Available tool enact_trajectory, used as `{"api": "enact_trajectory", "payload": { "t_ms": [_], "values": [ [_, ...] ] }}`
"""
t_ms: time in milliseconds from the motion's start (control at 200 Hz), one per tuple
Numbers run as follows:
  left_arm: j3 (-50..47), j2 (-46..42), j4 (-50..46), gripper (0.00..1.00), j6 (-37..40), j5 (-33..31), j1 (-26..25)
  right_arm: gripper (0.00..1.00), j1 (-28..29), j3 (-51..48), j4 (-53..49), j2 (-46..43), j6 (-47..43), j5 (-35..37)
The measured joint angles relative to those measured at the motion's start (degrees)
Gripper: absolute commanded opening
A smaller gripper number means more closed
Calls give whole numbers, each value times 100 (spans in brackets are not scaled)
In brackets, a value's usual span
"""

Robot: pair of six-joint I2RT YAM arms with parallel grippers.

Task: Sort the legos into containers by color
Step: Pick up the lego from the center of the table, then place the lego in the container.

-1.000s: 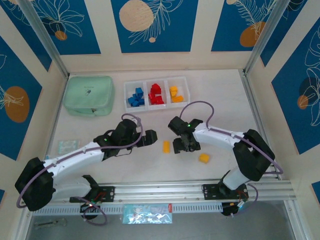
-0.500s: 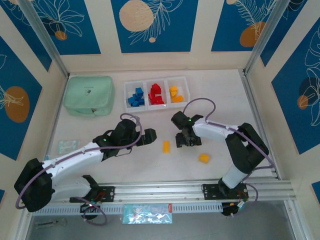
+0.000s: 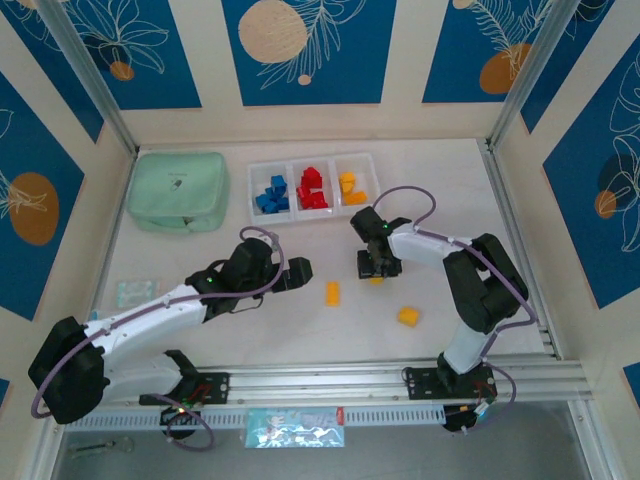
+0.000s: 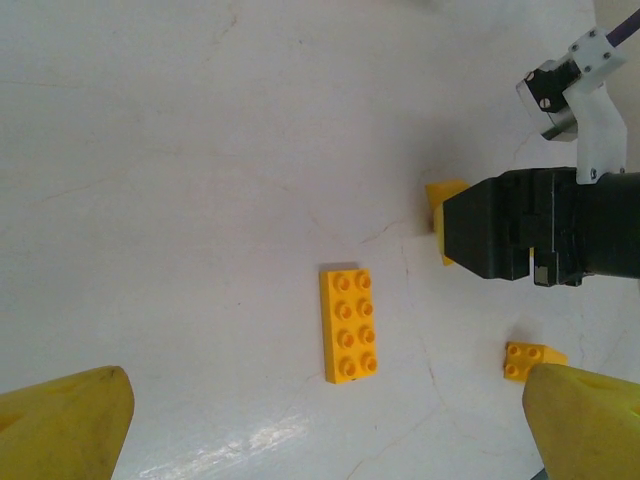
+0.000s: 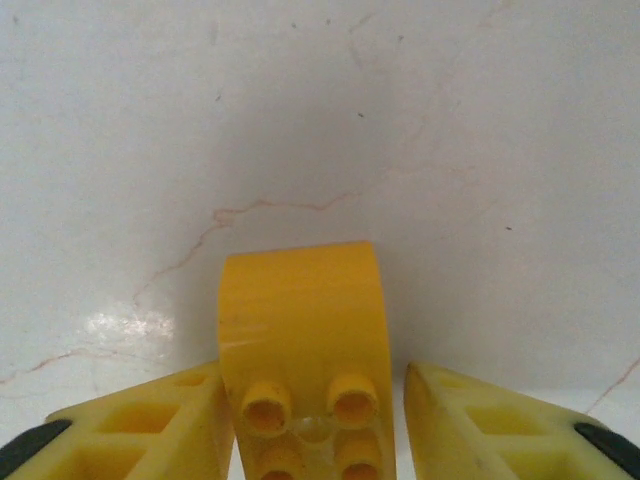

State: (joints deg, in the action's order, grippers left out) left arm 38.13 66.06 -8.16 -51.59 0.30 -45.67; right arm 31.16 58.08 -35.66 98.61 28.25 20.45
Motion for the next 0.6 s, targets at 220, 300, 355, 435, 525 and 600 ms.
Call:
{"api": "enact_trajectory", "payload": {
  "t_ms": [220, 300, 355, 435, 525, 600],
  "values": [
    [7, 0, 2, 99, 63, -37, 0, 31, 20, 26, -13, -4, -111, -61],
    [28, 0, -2, 99, 66, -37, 0, 30, 33, 87, -72, -20, -133, -146],
    [59, 0, 0, 99, 90, -37, 0, 30, 61, 125, -125, -92, -144, -140],
    [122, 0, 2, 99, 129, -39, 0, 30, 76, 225, -240, -282, -179, -138],
    [229, 0, -46, 99, 221, -44, 2, 30, 59, 518, -413, -431, -219, -138],
    [350, 0, -107, 99, 299, -68, 26, 30, 2, 848, -459, -444, -262, -133]
  ]
}}
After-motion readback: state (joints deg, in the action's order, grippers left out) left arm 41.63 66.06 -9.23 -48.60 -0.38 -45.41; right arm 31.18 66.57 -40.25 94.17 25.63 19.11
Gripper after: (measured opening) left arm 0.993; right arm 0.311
